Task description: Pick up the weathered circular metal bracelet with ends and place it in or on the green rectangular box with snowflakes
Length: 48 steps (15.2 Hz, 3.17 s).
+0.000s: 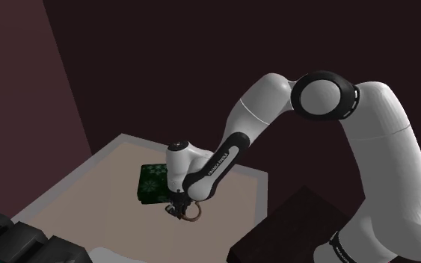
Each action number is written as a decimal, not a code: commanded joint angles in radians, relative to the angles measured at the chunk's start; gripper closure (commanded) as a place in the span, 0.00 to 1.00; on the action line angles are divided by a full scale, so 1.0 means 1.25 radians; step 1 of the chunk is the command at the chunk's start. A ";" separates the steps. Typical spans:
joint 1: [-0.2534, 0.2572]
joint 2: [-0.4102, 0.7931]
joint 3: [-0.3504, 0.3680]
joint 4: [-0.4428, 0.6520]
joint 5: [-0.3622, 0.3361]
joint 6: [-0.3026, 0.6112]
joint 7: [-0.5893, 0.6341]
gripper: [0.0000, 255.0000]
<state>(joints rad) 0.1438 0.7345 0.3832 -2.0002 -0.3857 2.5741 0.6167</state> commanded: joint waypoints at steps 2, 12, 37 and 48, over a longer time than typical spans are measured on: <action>-0.011 -0.031 0.015 -0.014 0.012 -0.018 -0.006 1.00; -0.048 -0.124 0.063 -0.041 0.058 -0.084 -0.031 1.00; -0.037 0.074 0.035 0.487 0.069 -0.411 -0.175 1.00; -0.024 0.148 0.014 0.493 0.048 -0.344 -0.169 1.00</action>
<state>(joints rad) 0.1132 0.9115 0.4030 -1.3860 -0.3230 2.1380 0.4057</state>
